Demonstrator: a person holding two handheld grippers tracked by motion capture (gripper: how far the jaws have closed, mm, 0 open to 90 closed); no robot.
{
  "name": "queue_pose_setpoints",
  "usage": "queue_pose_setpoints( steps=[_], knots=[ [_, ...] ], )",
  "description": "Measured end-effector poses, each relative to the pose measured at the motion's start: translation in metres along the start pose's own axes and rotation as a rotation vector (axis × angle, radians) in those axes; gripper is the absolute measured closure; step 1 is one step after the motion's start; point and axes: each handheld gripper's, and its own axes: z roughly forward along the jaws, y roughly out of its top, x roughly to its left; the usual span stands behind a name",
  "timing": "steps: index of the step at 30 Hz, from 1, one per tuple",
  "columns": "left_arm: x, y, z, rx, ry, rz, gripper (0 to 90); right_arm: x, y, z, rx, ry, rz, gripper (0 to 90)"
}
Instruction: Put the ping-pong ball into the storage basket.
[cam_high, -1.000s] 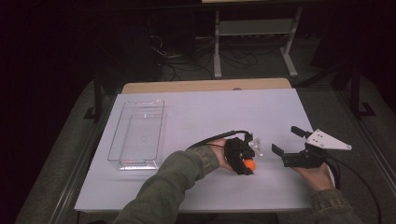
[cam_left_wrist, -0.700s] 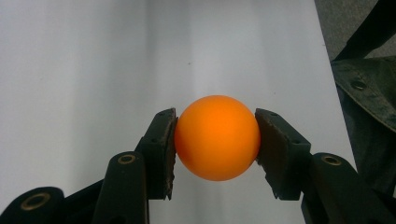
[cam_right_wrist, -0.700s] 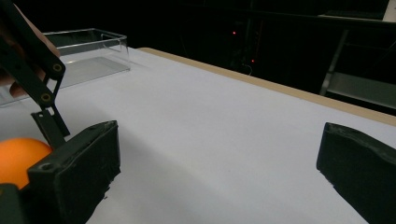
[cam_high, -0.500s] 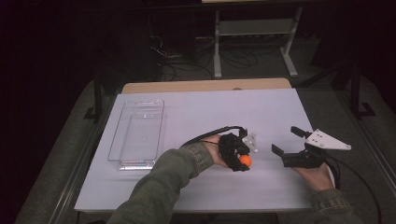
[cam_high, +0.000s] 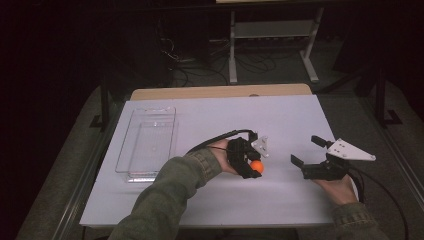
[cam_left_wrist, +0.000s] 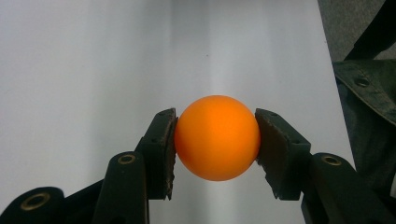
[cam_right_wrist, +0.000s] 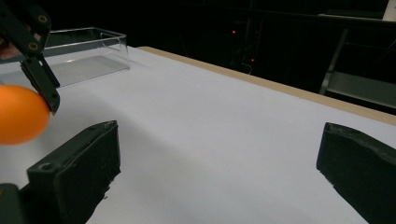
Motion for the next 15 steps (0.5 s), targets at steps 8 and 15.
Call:
queue_pose_setpoints(
  steps=[8, 15],
  knots=[
    [0.002, -0.004, -0.014, -0.021, 0.009, -0.012, 50.1, 0.000, 0.000, 0.000, 0.001, 0.001, 0.002, 0.0],
    [0.004, -0.009, -0.026, -0.028, 0.027, -0.022, 50.1, 0.000, 0.000, 0.000, 0.003, 0.000, 0.004, 0.0]
  ],
)
